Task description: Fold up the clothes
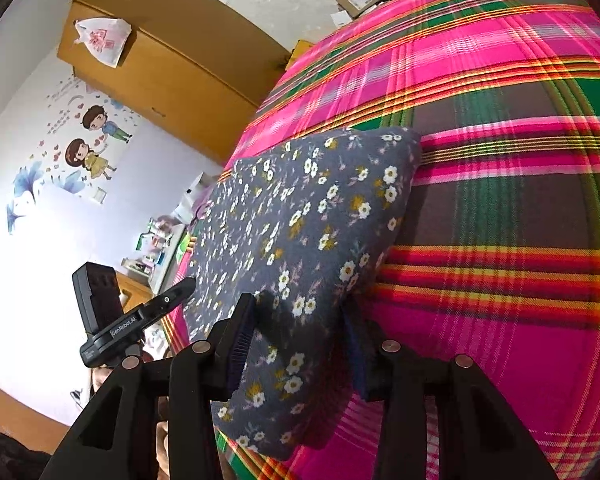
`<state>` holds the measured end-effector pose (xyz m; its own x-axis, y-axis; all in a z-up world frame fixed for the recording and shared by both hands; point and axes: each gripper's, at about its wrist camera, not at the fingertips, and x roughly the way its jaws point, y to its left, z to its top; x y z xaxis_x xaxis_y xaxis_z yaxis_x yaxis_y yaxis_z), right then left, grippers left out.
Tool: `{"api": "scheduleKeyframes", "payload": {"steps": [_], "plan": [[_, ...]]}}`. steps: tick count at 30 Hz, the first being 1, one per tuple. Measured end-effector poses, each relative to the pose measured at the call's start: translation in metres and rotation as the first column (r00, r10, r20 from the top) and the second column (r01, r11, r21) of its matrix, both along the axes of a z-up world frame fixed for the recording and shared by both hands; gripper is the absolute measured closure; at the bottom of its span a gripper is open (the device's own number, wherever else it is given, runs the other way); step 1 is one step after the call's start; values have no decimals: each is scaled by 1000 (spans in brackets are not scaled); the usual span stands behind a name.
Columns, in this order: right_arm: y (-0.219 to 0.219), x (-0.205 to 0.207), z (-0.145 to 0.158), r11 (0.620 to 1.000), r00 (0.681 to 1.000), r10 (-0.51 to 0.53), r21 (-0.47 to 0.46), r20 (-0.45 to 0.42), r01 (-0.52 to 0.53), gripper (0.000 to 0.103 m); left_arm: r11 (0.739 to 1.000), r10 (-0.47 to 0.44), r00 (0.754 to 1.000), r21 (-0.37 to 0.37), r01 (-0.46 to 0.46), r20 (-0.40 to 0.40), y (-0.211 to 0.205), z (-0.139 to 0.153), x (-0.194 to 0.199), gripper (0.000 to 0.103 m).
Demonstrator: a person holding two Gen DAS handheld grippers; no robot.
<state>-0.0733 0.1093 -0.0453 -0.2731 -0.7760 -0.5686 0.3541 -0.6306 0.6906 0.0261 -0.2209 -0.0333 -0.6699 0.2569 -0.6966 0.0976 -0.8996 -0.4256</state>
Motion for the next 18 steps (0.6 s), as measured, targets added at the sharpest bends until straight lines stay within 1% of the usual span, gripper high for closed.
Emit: {"api": "scheduleKeyframes", "payload": {"steps": [1, 3, 9, 13, 15, 16, 17, 18], "plan": [[-1, 1, 1, 1000, 1000, 3, 2, -4, -3, 56, 1000, 0, 1000, -8, 0, 0, 1, 0, 0, 66], [-1, 2, 1, 1000, 1000, 6, 3, -12, -6, 56, 1000, -1, 1000, -21, 1, 1, 4, 1, 0, 66], [1, 1, 0, 1000, 1000, -1, -11, -10, 0, 55, 1000, -2, 1000, 12, 2, 0, 0, -1, 4, 70], [-5, -2, 1, 1000, 1000, -1, -2, -19, 1, 56, 1000, -4, 1000, 8, 4, -1, 1, -1, 3, 73], [-6, -2, 1, 1000, 1000, -6, 10, -28, 6, 59, 1000, -6, 1000, 7, 6, -2, 2, 0, 3, 77], [-6, -2, 1, 1000, 999, -9, 17, -32, 9, 68, 1000, -9, 1000, 9, 9, -3, 2, 1, 3, 81], [-4, -3, 1, 1000, 999, -15, 8, -32, 15, 74, 1000, -11, 1000, 6, 11, -2, 3, 2, 3, 82], [-2, -3, 1, 1000, 999, -21, -8, -30, 21, 76, 1000, -14, 1000, 3, 14, -1, 4, 2, 3, 82]]}}
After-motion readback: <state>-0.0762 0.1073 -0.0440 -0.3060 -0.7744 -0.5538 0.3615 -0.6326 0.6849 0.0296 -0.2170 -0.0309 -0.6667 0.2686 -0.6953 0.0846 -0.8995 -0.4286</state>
